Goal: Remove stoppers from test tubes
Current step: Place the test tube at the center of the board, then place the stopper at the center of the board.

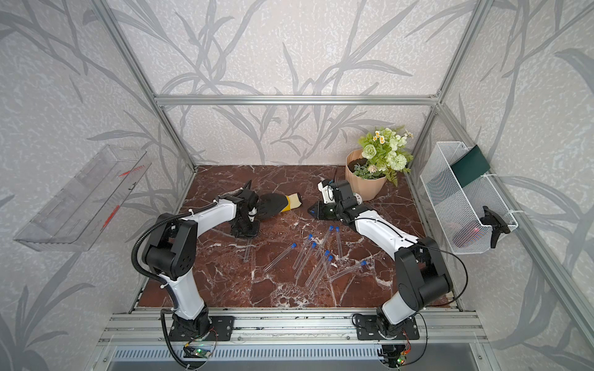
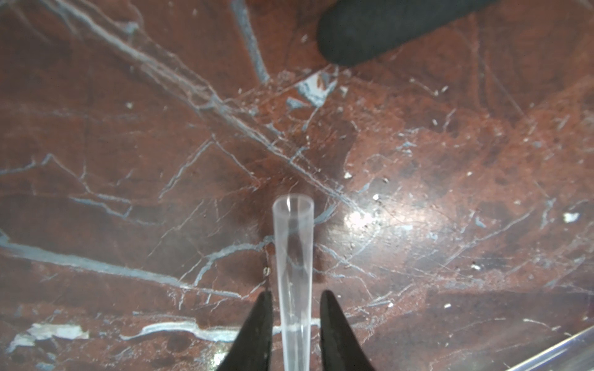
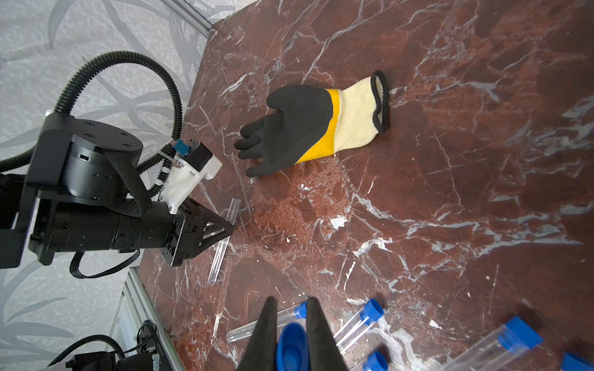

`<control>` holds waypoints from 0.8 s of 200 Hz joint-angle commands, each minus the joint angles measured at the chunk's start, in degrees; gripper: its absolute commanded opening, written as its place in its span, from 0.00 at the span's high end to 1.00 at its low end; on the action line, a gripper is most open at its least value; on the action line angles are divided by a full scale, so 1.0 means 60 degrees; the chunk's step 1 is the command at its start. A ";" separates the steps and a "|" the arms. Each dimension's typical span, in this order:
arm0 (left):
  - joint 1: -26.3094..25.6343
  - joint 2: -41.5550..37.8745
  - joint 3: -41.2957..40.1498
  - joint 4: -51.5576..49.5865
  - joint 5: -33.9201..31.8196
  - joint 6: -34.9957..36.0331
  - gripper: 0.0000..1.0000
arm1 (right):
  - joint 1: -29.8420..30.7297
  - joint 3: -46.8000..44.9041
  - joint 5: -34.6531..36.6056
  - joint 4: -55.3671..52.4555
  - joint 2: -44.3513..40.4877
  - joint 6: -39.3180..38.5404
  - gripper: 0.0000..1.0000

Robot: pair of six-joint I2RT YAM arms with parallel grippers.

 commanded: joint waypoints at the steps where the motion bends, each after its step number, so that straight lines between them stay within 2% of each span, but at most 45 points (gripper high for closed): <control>1: 0.0023 0.0032 -0.0079 -0.0118 0.0068 -0.0033 0.70 | -0.0040 0.0370 0.0200 -0.0464 -0.0429 -0.0290 1.00; 25: 0.0023 -0.0071 0.0019 -0.0258 0.0072 -0.0034 0.64 | -0.0169 0.0438 0.0305 -0.0945 -0.0595 -0.0471 1.00; 61: 0.0023 -0.0443 0.0268 -0.0622 0.0111 -0.0005 0.52 | -0.0514 0.0756 0.0768 -0.2649 -0.0782 -0.1090 1.00; 115: -0.0050 -0.1028 0.0268 -0.0680 0.0104 0.0100 0.39 | -0.1551 0.0926 0.1924 -0.5252 -0.0610 -0.1629 1.00; 140: -0.0313 -0.1483 -0.0038 -0.0199 0.0125 0.0408 0.28 | -0.1976 0.0728 0.2412 -0.5619 -0.0357 -0.1809 1.00; 160: -0.0614 -0.1839 -0.0150 0.0067 0.0131 0.0592 0.26 | -0.2284 0.0580 0.2684 -0.5688 -0.0088 -0.1833 1.00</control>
